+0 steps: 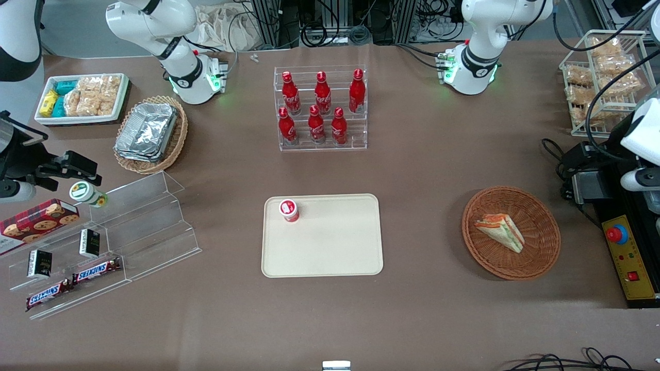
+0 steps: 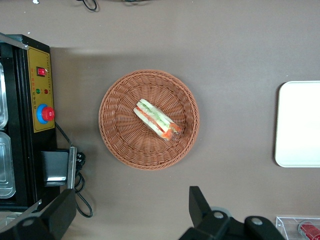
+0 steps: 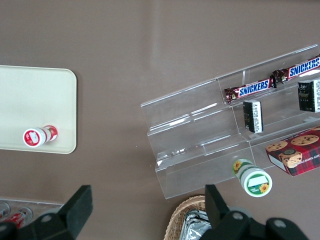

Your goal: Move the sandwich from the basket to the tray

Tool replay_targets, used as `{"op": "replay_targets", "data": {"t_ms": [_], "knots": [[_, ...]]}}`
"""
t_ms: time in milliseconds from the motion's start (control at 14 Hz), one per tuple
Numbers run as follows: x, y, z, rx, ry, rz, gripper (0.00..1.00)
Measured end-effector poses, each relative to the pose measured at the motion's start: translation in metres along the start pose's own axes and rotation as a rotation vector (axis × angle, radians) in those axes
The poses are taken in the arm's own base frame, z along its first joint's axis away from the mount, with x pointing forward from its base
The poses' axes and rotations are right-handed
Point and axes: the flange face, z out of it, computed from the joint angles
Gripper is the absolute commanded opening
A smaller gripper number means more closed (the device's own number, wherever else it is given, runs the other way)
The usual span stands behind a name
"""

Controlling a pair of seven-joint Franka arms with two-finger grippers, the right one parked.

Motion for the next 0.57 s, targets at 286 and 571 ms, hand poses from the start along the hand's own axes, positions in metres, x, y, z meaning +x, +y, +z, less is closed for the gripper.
{"op": "replay_targets", "data": {"t_ms": [286,571], "knots": [[0.0,0.0,0.0,0.0,-0.001,-0.001,1.0],[-0.002,-0.001,0.011,0.003,-0.03,-0.001,1.0]]}}
